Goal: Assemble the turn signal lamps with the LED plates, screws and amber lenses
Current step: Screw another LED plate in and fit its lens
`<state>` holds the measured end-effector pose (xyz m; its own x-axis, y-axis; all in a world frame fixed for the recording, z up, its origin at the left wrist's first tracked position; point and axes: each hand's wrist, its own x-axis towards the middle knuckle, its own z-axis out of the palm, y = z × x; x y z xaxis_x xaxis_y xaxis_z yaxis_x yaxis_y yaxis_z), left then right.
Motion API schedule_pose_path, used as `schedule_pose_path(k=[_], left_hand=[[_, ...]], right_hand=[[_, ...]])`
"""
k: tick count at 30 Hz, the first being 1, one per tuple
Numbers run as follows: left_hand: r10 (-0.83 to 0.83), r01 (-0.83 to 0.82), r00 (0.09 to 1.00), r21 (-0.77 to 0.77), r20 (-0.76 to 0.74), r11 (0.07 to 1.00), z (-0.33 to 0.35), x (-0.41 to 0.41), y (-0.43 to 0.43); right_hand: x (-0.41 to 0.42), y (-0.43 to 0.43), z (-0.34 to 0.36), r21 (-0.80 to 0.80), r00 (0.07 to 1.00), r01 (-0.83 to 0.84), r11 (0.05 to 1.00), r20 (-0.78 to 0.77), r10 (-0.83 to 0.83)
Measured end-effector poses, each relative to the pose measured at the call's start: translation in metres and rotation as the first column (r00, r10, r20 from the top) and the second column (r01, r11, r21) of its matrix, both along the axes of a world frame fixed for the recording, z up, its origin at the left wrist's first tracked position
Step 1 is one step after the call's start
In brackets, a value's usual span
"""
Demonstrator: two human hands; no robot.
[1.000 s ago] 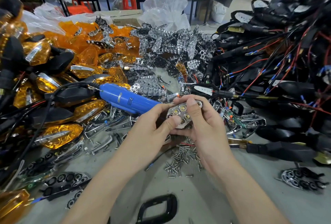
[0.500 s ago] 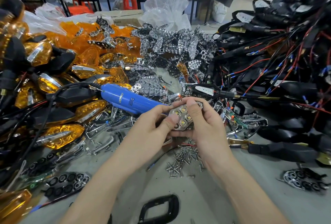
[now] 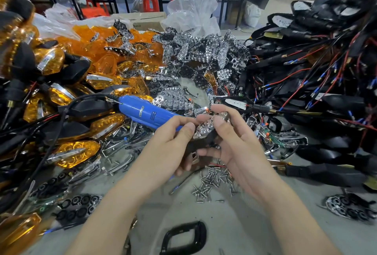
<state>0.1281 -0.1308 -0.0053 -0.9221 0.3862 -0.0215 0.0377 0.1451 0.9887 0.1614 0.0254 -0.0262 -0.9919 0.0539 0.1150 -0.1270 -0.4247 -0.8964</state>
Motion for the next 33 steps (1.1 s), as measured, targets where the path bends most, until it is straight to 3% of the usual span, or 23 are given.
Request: schedule_pose_path(k=[3, 5, 9, 15, 19, 25, 29, 33], left_hand=[[0.007, -0.006, 1.000, 0.022, -0.030, 1.000, 0.002, 0.001, -0.001], [-0.009, 0.005, 0.986, -0.026, -0.168, 1.000, 0.000, 0.004, -0.001], [-0.081, -0.119, 0.817, -0.303, -0.571, 0.945, -0.005, 0.008, 0.002], [-0.018, -0.254, 0.644, -0.235, -0.765, 0.938, -0.003, 0.012, 0.009], [0.009, -0.311, 0.635, -0.245, -0.772, 0.918, -0.003, 0.013, 0.011], [0.150, -0.218, 0.767, -0.034, -0.623, 0.975, 0.003, 0.008, 0.004], [0.070, -0.057, 0.882, 0.043, -0.465, 0.997, 0.004, 0.008, 0.004], [0.003, 0.034, 0.929, 0.093, -0.369, 0.995, 0.002, 0.006, 0.004]], right_hand=[[0.000, 0.000, 0.001, -0.056, 0.999, -0.019, 0.998, -0.036, 0.017], [-0.001, 0.000, 0.001, -0.079, 0.999, 0.012, 0.997, -0.048, -0.016], [-0.001, 0.006, 0.003, -0.151, 0.993, 0.093, 0.984, -0.056, -0.103], [-0.002, 0.003, 0.001, -0.175, 0.990, 0.120, 0.977, -0.047, -0.130], [-0.003, 0.001, 0.001, -0.195, 0.992, 0.096, 0.976, -0.062, -0.110], [-0.002, 0.000, 0.000, -0.108, 0.987, -0.081, 0.991, -0.145, 0.065], [-0.003, -0.007, -0.004, 0.036, 0.993, 0.018, 0.999, -0.121, -0.014], [-0.003, -0.007, -0.003, 0.112, 0.988, 0.116, 0.987, -0.111, -0.104]])
